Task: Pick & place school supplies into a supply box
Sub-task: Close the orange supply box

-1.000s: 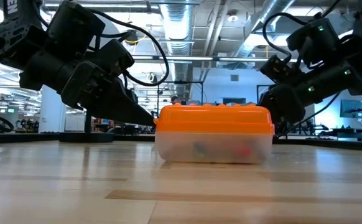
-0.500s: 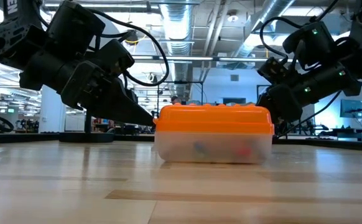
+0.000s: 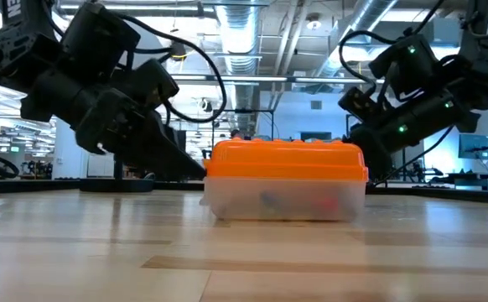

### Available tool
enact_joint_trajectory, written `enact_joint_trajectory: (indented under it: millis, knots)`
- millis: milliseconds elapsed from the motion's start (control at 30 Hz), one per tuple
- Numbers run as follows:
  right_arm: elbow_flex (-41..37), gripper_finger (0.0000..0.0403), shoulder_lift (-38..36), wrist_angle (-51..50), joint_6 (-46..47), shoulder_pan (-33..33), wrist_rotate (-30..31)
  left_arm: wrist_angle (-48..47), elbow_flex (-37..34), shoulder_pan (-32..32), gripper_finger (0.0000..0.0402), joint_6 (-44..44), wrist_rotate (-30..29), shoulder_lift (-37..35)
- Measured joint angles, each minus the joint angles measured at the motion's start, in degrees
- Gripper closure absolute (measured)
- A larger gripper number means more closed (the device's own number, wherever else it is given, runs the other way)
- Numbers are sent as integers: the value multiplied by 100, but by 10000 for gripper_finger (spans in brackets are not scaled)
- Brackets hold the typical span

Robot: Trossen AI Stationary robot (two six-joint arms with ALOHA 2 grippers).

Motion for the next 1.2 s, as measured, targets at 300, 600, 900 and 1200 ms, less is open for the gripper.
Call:
enact_joint_trajectory:
  millis: [300, 600, 900, 1200]
  knots:
    - [-20, 290, -12, -302, 256, 281, -65, -64, 0, 302, 265, -73, -231, 0]
    - [-22, 290, -1, -623, 629, 1074, 116, 155, 0, 652, 265, 51, -29, 0]
    - [-22, 290, -1, -867, 761, 1245, 388, 287, 42, 753, 265, 177, 226, -2]
    - [-22, 290, 1, -992, 868, 1264, 342, 253, 42, 859, 265, 193, 148, -2]
